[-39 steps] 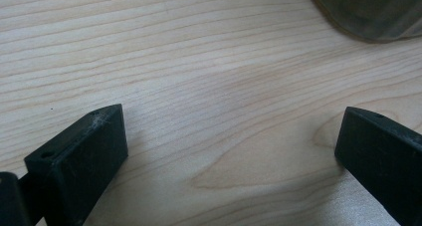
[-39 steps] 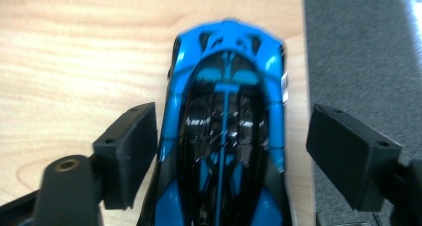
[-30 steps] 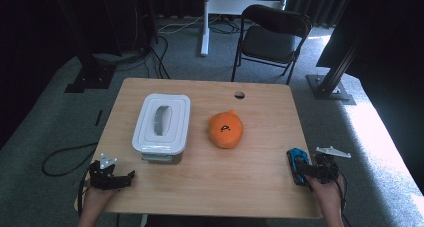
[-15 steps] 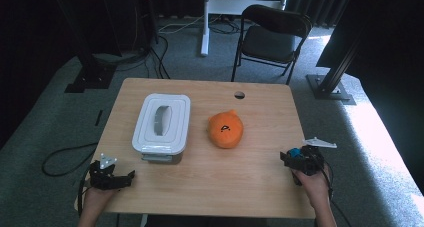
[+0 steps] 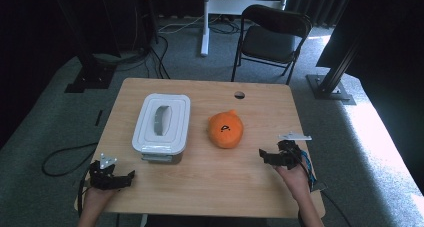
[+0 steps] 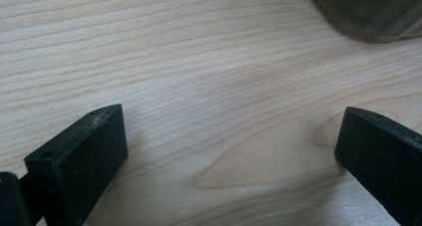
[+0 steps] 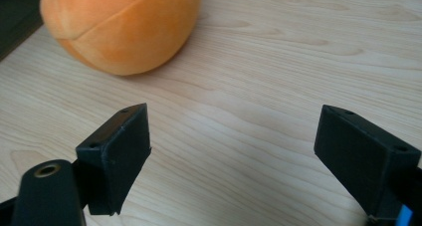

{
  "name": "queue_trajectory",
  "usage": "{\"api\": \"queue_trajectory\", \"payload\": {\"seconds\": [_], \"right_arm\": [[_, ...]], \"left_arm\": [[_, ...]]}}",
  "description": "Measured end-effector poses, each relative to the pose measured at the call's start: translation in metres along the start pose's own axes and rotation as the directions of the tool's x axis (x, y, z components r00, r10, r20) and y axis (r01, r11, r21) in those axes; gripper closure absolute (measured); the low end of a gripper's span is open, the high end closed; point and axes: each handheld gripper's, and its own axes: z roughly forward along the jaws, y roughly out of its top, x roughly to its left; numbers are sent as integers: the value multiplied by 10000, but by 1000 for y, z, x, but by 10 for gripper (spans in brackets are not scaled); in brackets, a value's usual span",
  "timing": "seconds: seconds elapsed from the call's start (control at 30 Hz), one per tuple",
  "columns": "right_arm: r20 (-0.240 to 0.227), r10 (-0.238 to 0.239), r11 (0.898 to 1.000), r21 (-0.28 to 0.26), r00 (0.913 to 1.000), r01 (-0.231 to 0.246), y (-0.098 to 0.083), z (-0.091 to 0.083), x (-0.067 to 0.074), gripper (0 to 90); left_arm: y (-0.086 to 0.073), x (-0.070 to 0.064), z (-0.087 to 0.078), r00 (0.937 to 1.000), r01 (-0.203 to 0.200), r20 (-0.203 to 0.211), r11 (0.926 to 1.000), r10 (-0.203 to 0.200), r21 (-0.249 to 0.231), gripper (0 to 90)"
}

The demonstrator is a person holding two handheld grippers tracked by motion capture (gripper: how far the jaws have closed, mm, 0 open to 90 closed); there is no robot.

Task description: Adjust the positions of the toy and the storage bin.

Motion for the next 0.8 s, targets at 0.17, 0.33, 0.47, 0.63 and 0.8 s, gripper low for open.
{"api": "queue_trajectory", "payload": {"seconds": [0.17, 0.33, 0.47, 0.63, 0.8], "right_arm": [[-187, -169, 9999, -25, 9997, 169, 4, 5, 8, 144], [-480, -474, 9989, -40, 9977, 473, 11, 11, 18, 155], [-701, -650, 9979, -47, 9954, 648, 17, 16, 25, 156], [-877, -805, 9967, 38, 9929, 811, 22, 26, 35, 194], [-1035, -1064, 9941, 114, 9889, 1082, 27, 37, 45, 199]], "left_arm": [[0, 0, 0, 10000, 1, 0, 10000, -1, -1, 5], [0, 0, 0, 10000, -1, 1, 10000, 1, 2, 5], [0, 0, 0, 10000, -1, 2, 10000, 1, 1, 5], [0, 0, 0, 10000, 0, 1, 10000, 0, -1, 5], [0, 0, 0, 10000, -30, 24, 10000, 30, 16, 5]]}}
